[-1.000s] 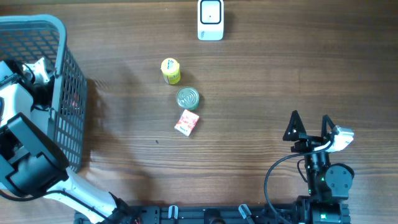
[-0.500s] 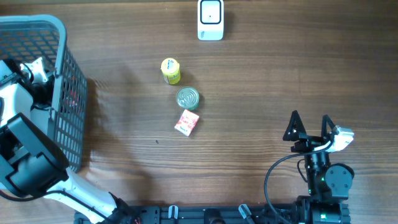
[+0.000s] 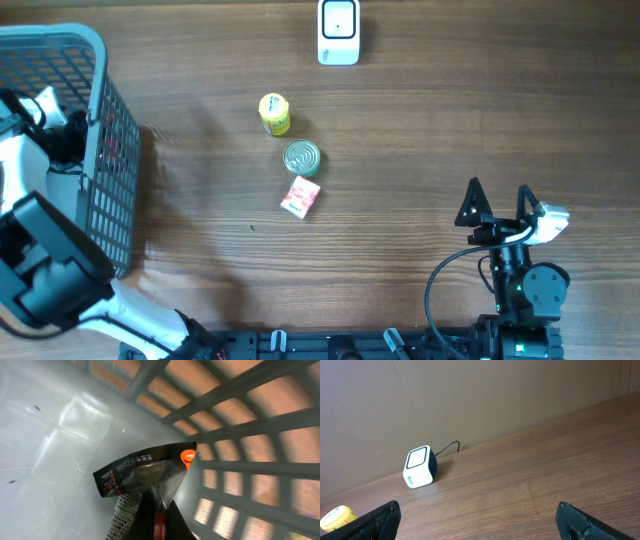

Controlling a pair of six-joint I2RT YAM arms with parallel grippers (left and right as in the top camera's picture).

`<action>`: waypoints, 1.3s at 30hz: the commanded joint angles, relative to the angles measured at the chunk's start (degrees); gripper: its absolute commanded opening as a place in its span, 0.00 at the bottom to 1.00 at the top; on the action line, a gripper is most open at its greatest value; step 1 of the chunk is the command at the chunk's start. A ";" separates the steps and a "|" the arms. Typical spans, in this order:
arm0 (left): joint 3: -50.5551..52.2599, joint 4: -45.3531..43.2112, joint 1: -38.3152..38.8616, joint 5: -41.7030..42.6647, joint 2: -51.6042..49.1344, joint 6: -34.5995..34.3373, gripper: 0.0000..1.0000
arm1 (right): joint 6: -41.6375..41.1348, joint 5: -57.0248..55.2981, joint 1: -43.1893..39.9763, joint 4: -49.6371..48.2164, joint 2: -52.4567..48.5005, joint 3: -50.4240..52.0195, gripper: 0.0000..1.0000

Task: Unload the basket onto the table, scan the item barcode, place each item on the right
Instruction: 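Reach into the basket and grasp the black-orange bag with the left gripper, then lift the black-orange bag out and move it toward the scanner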

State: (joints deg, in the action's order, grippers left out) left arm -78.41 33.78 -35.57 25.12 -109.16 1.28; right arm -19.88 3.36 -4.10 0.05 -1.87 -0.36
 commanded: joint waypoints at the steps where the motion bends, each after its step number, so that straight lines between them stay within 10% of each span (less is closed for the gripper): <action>1: -1.55 -0.17 0.07 1.64 9.73 -3.78 0.04 | 0.26 -0.35 0.17 -0.11 0.20 0.04 1.00; 19: -1.55 0.22 0.13 5.73 46.23 -8.22 0.04 | 0.26 -0.35 0.17 -0.11 0.20 0.04 1.00; 29: -1.51 1.05 16.50 11.56 42.49 -9.64 0.04 | 0.24 -0.35 0.17 -0.11 0.20 0.04 1.00; 39: -1.29 10.38 35.80 -8.63 25.49 -9.01 0.04 | 0.26 -0.35 0.17 -0.11 0.20 0.04 1.00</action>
State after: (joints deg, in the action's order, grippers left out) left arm -78.94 42.92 -2.87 20.97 -80.66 -7.84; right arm -19.88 3.36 -4.10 0.08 -1.87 -0.36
